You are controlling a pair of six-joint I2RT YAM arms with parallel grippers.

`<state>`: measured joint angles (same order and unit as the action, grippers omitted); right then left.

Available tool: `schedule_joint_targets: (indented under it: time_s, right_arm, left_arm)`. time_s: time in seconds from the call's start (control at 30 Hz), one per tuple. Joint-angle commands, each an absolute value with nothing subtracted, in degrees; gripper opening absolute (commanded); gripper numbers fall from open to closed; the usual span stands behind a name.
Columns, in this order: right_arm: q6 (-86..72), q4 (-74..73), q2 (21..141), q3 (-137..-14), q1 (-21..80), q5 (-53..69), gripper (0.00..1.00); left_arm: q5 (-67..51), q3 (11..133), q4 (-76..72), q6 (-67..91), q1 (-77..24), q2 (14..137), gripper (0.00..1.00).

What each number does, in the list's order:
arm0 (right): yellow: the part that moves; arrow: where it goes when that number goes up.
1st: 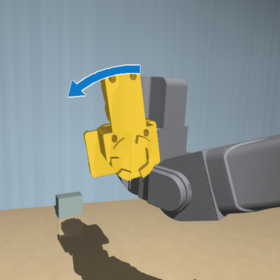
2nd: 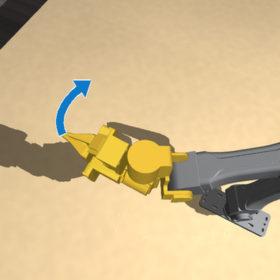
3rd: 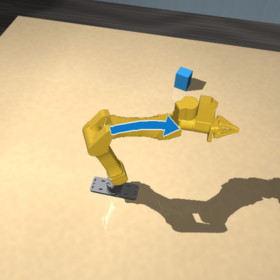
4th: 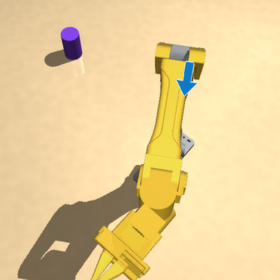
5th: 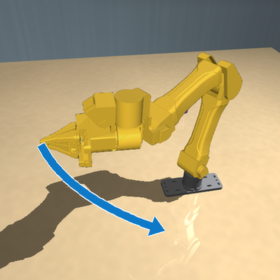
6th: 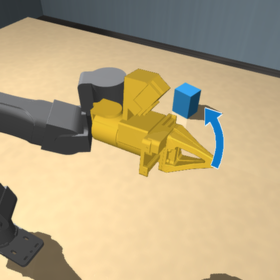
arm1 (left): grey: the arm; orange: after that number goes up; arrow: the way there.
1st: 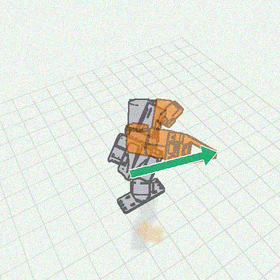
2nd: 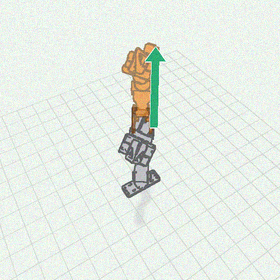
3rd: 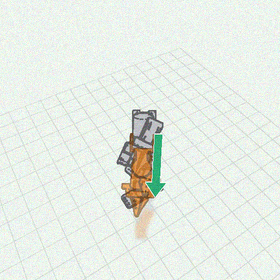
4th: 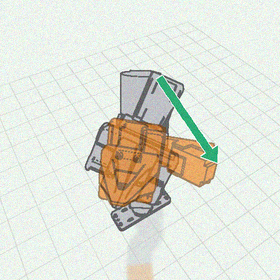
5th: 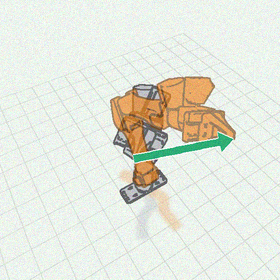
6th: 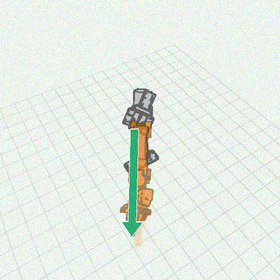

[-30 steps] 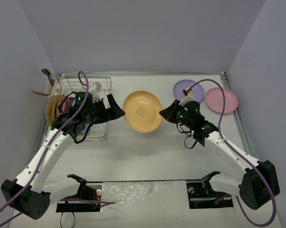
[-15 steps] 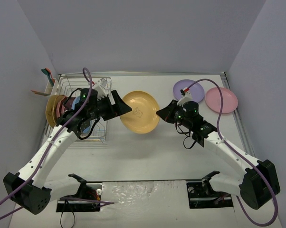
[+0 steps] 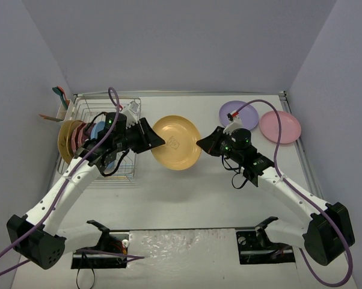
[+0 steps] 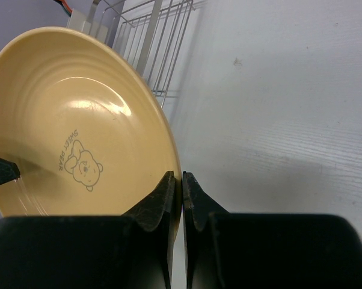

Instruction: Load the plates into the dish rack

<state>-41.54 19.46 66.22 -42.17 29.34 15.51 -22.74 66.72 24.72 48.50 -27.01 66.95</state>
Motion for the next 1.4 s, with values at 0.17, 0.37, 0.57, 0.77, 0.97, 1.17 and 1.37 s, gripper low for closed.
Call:
schedule_joint_targets:
  time_s: [0.17,0.37,0.57,0.77,0.97,1.17,1.37]
  right_arm:
    - [-40.4,25.5,64.6,-43.7,29.9,17.0,0.0]
    - [-36.9,20.3,63.0,-45.0,29.8,15.3,0.65]
    - [-30.8,10.6,60.5,-49.6,29.5,10.9,1.0]
    - [-27.7,5.2,57.0,-50.9,29.1,8.8,1.0]
    - [-26.3,3.4,56.2,-50.5,29.0,7.9,1.0]
    - [-25.8,3.0,56.7,-50.1,28.7,7.6,1.0]
    - [-26.0,3.0,55.6,-49.1,28.4,8.1,1.0]
  left_arm:
    - [-22.2,68.0,21.7,46.7,-27.5,66.5,0.13]
    - [-17.3,70.8,28.0,40.9,-27.4,66.1,0.0]
    - [-3.6,76.4,38.1,29.7,-27.1,65.3,0.0]
    - [12.2,85.8,48.1,16.9,-25.2,66.1,0.0]
    - [21.7,89.3,50.8,8.6,-19.8,68.1,0.0]
    - [24.9,89.6,47.7,4.5,-14.9,71.2,0.0]
    - [29.1,89.8,46.4,2.6,-14.6,75.4,0.0]
